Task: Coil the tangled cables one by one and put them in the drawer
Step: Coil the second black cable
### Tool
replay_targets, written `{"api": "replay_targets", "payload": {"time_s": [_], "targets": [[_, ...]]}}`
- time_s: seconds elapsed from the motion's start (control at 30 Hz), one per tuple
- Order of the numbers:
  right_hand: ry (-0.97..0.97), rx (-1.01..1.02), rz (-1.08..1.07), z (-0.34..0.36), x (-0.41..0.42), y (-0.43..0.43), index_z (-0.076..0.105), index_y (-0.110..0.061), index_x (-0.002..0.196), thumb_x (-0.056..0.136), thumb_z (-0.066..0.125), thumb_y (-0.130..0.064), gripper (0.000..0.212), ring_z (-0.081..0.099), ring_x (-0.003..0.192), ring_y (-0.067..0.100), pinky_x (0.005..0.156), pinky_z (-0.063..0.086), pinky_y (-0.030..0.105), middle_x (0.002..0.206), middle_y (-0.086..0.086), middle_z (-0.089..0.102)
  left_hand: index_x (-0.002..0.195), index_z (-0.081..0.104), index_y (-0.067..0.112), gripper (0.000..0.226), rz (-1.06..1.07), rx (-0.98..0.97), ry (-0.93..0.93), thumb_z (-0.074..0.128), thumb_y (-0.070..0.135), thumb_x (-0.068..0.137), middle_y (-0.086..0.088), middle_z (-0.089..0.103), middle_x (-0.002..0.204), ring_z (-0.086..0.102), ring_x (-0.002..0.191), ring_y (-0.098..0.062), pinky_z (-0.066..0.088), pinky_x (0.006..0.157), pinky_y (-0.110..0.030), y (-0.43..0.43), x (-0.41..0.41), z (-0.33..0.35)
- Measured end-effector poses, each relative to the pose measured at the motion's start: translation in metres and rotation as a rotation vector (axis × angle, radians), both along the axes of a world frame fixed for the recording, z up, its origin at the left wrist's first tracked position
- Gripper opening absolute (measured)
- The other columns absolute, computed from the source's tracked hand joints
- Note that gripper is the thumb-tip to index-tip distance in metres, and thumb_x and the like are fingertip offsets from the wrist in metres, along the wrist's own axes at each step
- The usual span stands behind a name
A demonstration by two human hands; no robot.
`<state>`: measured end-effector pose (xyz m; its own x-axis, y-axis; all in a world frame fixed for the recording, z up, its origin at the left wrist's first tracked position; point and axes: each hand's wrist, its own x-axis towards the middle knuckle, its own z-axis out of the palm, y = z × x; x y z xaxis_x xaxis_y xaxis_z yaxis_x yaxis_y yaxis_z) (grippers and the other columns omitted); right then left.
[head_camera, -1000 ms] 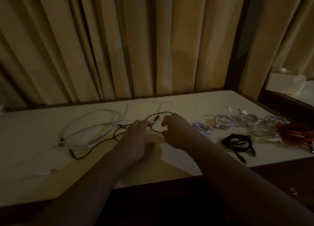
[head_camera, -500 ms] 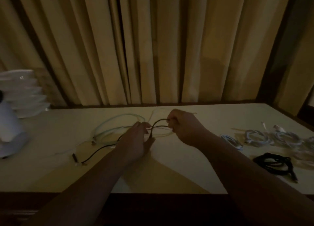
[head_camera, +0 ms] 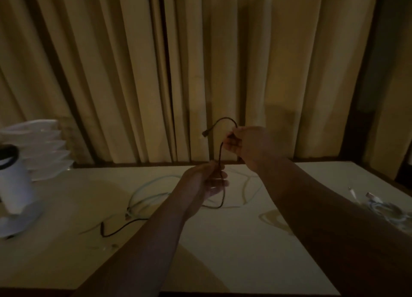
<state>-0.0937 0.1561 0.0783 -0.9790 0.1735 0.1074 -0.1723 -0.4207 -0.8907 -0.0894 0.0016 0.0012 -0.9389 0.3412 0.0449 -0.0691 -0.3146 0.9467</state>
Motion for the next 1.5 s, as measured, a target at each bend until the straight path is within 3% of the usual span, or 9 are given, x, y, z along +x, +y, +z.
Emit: {"api": "replay_targets", "payload": {"time_s": [0.13, 0.23, 0.57, 0.67, 0.8, 0.97, 1.07, 1.27, 1.5], "targets": [[-0.022, 0.164, -0.140, -0.009, -0.007, 0.015, 0.040, -0.019, 0.126, 0.097, 0.053, 0.007, 0.041, 0.067, 0.069, 0.027, 0.072, 0.062, 0.045, 0.086, 0.019, 0.067, 0.093, 0.070, 0.004, 0.029, 0.094, -0.048, 0.086, 0.049, 0.020, 0.105, -0.003, 0.053, 0.070, 0.048, 0.056, -0.016, 0.058, 0.064, -0.037, -0.008, 0.002, 0.011], [-0.069, 0.386, -0.143, -0.011, -0.010, 0.020, 0.058, -0.006, 0.113, 0.097, 0.058, 0.001, 0.018, 0.068, 0.062, 0.023, 0.059, 0.060, 0.036, 0.085, 0.018, 0.067, 0.089, 0.065, 0.009, 0.031, 0.210, -0.230, 0.208, 0.047, 0.028, 0.106, 0.002, 0.044, 0.065, 0.036, 0.048, -0.011, 0.040, 0.044, -0.026, -0.015, 0.004, 0.025], [0.098, 1.404, 0.033, -0.029, 0.006, 0.032, 0.074, -0.007, 0.098, 0.095, 0.065, -0.020, 0.017, 0.059, 0.074, 0.009, 0.065, 0.051, 0.028, 0.080, -0.006, 0.063, 0.090, 0.067, 0.003, 0.024, 0.487, -0.480, 0.553, 0.062, 0.026, 0.098, 0.014, 0.046, 0.042, 0.039, 0.041, -0.001, 0.032, 0.052, -0.024, -0.043, -0.017, 0.068], [0.039, 1.268, 0.127, -0.037, 0.006, 0.035, 0.075, -0.012, 0.102, 0.096, 0.065, -0.017, 0.013, 0.061, 0.088, 0.004, 0.070, 0.044, 0.018, 0.094, -0.008, 0.068, 0.091, 0.068, 0.001, 0.024, 0.557, -0.438, 0.549, 0.062, 0.024, 0.098, 0.014, 0.047, 0.045, 0.038, 0.044, 0.001, 0.031, 0.052, -0.023, -0.048, -0.028, 0.068], [-0.087, 0.786, 0.239, -0.046, 0.004, 0.035, 0.066, -0.008, 0.110, 0.101, 0.058, -0.022, 0.019, 0.073, 0.099, 0.026, 0.084, 0.051, 0.038, 0.101, 0.007, 0.075, 0.088, 0.068, 0.006, 0.027, 0.620, -0.523, 0.524, 0.062, 0.030, 0.098, 0.007, 0.062, 0.075, 0.050, 0.055, 0.005, 0.037, 0.057, -0.025, -0.054, -0.041, 0.061], [0.009, 0.708, 0.085, -0.043, 0.000, 0.018, 0.064, -0.008, 0.110, 0.103, 0.056, -0.022, 0.017, 0.074, 0.076, 0.031, 0.070, 0.059, 0.047, 0.089, 0.015, 0.070, 0.124, 0.062, 0.024, 0.030, 0.675, -1.466, 0.559, 0.046, 0.035, 0.101, -0.005, 0.055, 0.128, 0.056, 0.111, -0.030, 0.051, 0.090, -0.046, -0.049, -0.052, 0.048], [0.076, 0.808, 0.014, -0.032, -0.007, 0.006, 0.069, -0.014, 0.102, 0.103, 0.057, -0.023, 0.015, 0.071, 0.064, 0.027, 0.061, 0.059, 0.047, 0.084, 0.013, 0.072, 0.138, 0.054, 0.019, 0.039, 0.583, -1.225, 0.807, 0.042, 0.033, 0.103, -0.004, 0.061, 0.126, 0.058, 0.114, -0.026, 0.050, 0.095, -0.046, -0.033, -0.046, 0.055], [0.174, 0.912, -0.106, -0.023, -0.024, -0.014, 0.069, -0.022, 0.099, 0.104, 0.053, -0.019, 0.018, 0.060, 0.046, 0.006, 0.041, 0.042, 0.018, 0.071, -0.003, 0.072, 0.091, 0.069, 0.018, 0.022, 0.447, -1.024, 0.842, 0.052, 0.025, 0.102, 0.003, 0.068, 0.080, 0.062, 0.072, -0.011, 0.056, 0.069, -0.040, -0.014, -0.047, 0.065], [0.095, 0.633, -0.025, -0.033, -0.051, -0.006, 0.071, -0.009, 0.087, 0.099, 0.060, -0.015, 0.017, 0.050, 0.051, 0.010, 0.050, 0.040, 0.027, 0.069, 0.005, 0.070, 0.095, 0.074, 0.003, 0.016, 0.140, -0.486, 0.385, 0.064, 0.015, 0.097, 0.001, 0.062, 0.059, 0.032, 0.041, -0.010, 0.028, 0.041, -0.023, -0.030, -0.075, 0.065]]}}
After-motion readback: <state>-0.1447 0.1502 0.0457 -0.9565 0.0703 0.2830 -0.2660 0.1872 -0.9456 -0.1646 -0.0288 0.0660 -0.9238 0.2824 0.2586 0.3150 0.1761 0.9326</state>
